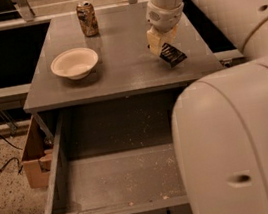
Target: Place rxbar chocolate into top drawer
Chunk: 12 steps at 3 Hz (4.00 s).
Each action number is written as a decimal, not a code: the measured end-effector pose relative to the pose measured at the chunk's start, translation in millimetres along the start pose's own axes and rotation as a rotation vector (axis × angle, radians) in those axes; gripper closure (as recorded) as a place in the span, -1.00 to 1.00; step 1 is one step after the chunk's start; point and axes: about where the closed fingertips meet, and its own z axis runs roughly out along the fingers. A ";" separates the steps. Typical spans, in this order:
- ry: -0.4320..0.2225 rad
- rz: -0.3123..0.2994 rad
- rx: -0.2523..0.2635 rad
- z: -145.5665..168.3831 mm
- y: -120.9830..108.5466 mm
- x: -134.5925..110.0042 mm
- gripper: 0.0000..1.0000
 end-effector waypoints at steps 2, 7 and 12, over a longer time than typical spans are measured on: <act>-0.232 -0.170 0.028 -94.8 53.0 54.0 1.00; -0.293 -0.520 -0.125 47.4 269.7 104.5 1.00; -0.006 -0.602 -0.082 187.0 239.8 104.2 0.22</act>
Offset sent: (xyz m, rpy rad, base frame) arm -0.1959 -0.0002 0.0926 0.1916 -0.3290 0.2727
